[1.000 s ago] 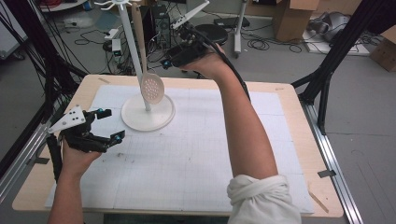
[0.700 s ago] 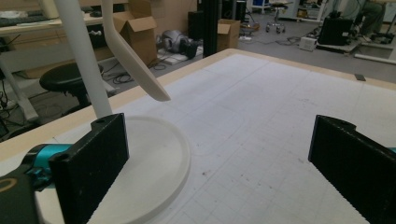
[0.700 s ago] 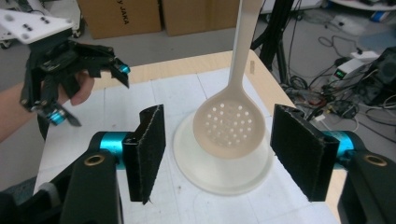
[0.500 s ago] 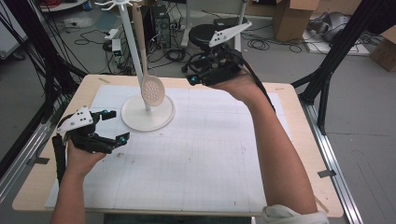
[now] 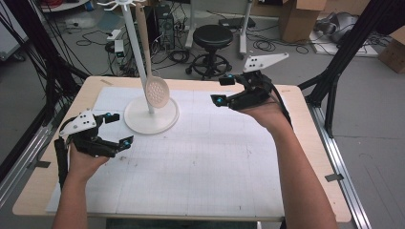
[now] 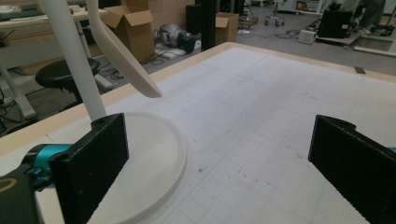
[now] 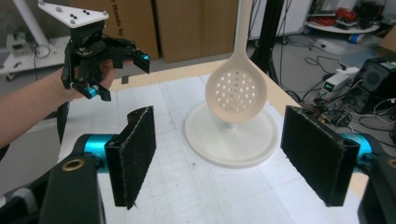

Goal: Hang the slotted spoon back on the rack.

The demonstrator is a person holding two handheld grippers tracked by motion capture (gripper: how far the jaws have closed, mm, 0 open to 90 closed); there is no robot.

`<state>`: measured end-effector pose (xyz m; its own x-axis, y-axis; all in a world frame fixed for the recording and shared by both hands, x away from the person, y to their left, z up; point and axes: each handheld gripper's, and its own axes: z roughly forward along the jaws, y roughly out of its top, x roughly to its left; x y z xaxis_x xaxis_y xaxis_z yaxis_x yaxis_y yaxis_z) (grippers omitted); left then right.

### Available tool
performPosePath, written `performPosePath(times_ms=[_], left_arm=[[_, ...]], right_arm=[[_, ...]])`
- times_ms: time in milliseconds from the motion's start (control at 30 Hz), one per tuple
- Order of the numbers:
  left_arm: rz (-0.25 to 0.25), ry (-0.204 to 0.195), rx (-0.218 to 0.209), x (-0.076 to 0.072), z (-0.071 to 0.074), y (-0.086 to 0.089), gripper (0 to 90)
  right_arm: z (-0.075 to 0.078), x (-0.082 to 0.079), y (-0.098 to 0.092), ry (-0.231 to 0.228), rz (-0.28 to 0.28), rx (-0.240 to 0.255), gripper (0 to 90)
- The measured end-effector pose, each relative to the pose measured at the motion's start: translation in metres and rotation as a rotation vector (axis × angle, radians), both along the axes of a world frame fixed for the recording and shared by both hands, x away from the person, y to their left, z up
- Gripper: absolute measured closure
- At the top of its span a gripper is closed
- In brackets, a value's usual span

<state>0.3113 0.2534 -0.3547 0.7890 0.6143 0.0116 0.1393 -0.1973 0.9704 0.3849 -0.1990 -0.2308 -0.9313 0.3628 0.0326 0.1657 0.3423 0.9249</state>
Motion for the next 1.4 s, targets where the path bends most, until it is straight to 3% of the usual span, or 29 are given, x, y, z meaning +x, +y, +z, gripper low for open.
performPosePath(times_ms=[367, 833, 967, 1000, 1067, 1133, 1400], left_arm=[[-0.003, 0.015, -0.002, 0.002, -0.005, -0.002, 5.5], [-0.018, 0.027, 0.020, 0.004, -0.013, -0.008, 5.5], [-0.020, 0.040, 0.022, 0.006, -0.018, -0.010, 5.5], [-0.022, 0.040, 0.021, 0.007, -0.018, -0.010, 5.5], [-0.023, 0.038, 0.020, 0.007, -0.018, -0.010, 5.5], [-0.017, 0.034, 0.018, 0.007, -0.018, -0.009, 5.5], [-0.014, 0.043, 0.012, 0.008, -0.022, -0.007, 5.5]], right_arm=[[-0.053, -0.034, -0.044, -0.009, -0.087, 0.083, 18.5], [-0.114, -0.063, -0.078, -0.002, -0.194, 0.164, 12.4], [-0.135, -0.070, -0.086, 0.011, -0.213, 0.229, 10.9], [-0.142, -0.069, -0.087, 0.035, -0.209, 0.213, 10.8], [-0.148, -0.066, -0.088, 0.038, -0.236, 0.156, 10.4], [-0.151, -0.064, -0.090, 0.056, -0.247, 0.165, 9.4], [-0.154, -0.062, -0.091, 0.050, -0.279, 0.149, 2.7]])
